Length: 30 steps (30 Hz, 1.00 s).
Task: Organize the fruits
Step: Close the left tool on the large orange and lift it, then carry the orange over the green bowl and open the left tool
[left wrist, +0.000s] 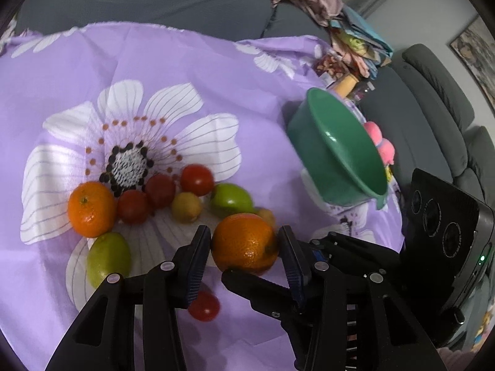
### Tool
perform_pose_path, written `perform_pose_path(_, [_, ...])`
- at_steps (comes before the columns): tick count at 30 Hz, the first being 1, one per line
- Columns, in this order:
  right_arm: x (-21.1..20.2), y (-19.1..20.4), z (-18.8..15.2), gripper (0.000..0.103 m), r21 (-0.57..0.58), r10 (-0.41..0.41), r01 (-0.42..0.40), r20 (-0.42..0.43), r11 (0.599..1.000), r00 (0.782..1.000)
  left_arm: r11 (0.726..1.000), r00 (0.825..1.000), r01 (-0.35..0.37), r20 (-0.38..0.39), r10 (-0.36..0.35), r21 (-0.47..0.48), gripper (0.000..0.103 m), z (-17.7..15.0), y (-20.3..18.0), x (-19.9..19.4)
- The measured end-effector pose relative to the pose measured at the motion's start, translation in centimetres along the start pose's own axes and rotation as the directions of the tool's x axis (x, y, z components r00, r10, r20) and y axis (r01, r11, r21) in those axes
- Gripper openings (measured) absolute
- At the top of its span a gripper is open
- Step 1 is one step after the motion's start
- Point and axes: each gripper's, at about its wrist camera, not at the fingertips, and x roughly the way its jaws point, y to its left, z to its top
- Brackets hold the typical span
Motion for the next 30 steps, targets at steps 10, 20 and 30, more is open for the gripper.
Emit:
perform_pose_path(10, [-5.1, -1.1, 0.7, 0.045, -0.001, -0.029, 0.029, 0.133, 1.0, 0.991, 0.993, 0.999, -0.003, 0.043, -0.002, 0.118, 0.045, 2.3, -5.1, -0.9])
perform_pose_path(20, [-9.7, -5.5, 1.5, 0.045, 0.066, -0.106, 0.093, 0.236, 0.993, 0.966, 0.97, 0.998, 0.049, 0.035, -0.059, 0.239, 0.045, 5.4, -10.8, 2.1])
perform_pose_path(30, [-11.6, -10.7, 1.8, 0.045, 0.154, -0.226, 0.192, 0.249, 0.969, 0.942, 0.951, 0.989, 0.148, -0.043, -0.142, 0.271, 0.045, 7.7, -13.8, 7.1])
